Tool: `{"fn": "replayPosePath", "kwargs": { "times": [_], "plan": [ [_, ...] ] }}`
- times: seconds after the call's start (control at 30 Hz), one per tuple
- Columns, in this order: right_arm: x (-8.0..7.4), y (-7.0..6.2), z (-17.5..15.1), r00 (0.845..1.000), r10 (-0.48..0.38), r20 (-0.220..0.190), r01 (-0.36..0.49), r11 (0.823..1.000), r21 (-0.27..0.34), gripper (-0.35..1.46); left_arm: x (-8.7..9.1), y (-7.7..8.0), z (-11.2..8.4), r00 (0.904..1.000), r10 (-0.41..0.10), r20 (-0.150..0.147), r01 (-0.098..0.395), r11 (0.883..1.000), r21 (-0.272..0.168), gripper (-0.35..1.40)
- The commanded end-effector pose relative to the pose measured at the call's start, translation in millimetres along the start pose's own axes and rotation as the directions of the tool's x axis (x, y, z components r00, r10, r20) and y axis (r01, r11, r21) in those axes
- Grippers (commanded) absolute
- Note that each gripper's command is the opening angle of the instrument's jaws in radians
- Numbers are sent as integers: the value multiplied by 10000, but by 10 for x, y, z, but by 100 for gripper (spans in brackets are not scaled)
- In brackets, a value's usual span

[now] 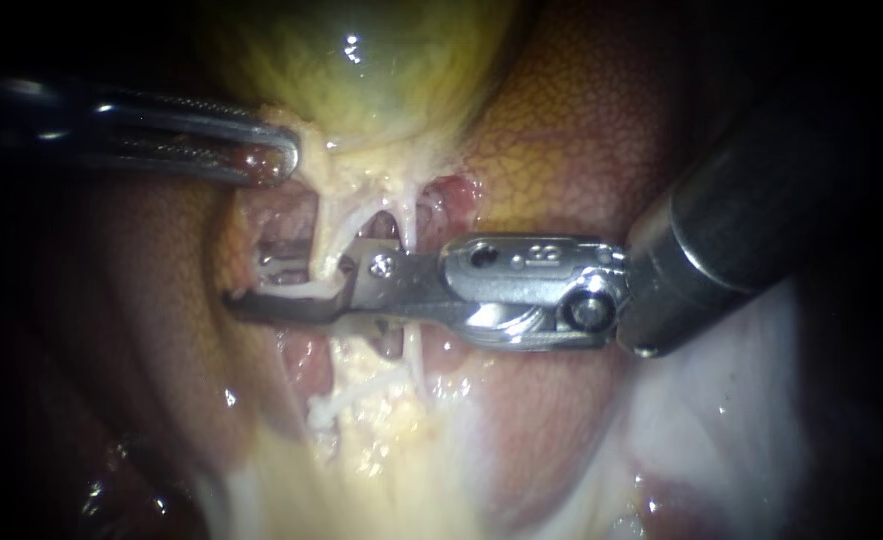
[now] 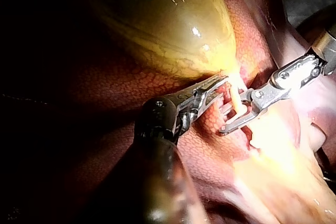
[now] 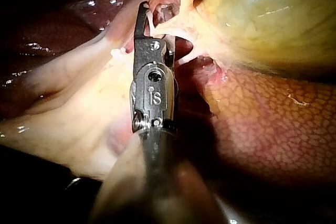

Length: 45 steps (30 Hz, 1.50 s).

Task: Clipping second clip left tube

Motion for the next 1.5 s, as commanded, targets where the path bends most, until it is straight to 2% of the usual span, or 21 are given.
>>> {"fn": "replayPosePath", "kwargs": {
  "times": [0.03, 0.07, 0.17, 0.4, 0.57, 0.73, 0.87, 1.07, 1.13, 1.27, 1.4, 1.5],
  "plan": [
    [0, 0, -1, 10000, 1, 3, -1, 10000, 32, 11, 0, 0, 0, 10000, -3, 0, 3, 10000, 7, -35],
    [1, 1, -2, 10000, 10, 12, -10, 9999, 127, 21, 0, 0, -1, 10000, -1, 7, 1, 10000, -19, -35],
    [3, 4, -6, 10000, 32, 45, -34, 9987, 503, 38, 0, 2, -2, 10000, 1, 4, -1, 10000, -11, -35],
    [3, 14, -13, 9988, -324, -378, 384, 9848, 1692, 49, 1, 5, -4, 10000, 8, 15, -8, 10000, -50, -35],
    [-6, 23, -15, 9945, -478, -931, 717, 9593, 2733, 50, 1, 7, -5, 10000, 11, 20, -11, 10000, -69, -35],
    [-19, 33, -22, 9911, -56, -1330, 572, 9199, 3879, 50, 1, 7, -6, 10000, 12, 19, -12, 10000, -66, -35],
    [-25, 39, -30, 9879, 540, -1456, 211, 8823, 4702, 49, 1, 7, -6, 10000, 12, 19, -12, 10000, -65, -35],
    [-28, 40, -36, 9778, 1360, -1597, -165, 8087, 5879, 45, 1, 8, -6, 10000, 13, 18, -13, 10000, -64, -35],
    [-27, 40, -35, 9722, 1821, -1472, -498, 7749, 6301, 45, 1, 8, -6, 10000, 14, 18, -13, 10000, -62, -35],
    [-26, 40, -32, 9713, 2018, -1257, -621, 7257, 6852, 44, 1, 8, -7, 10000, 14, 17, -14, 10000, -61, -35],
    [-29, 36, -36, 9731, 2057, -1033, -696, 6907, 7197, 42, 2, 9, -7, 10000, -44, 17, 44, 10000, -59, -35],
    [-33, 32, -39, 9747, 2030, -934, -704, 6756, 7339, 42, 2, 10, -7, 10000, -43, 16, 43, 10000, -58, -35]
  ]
}}
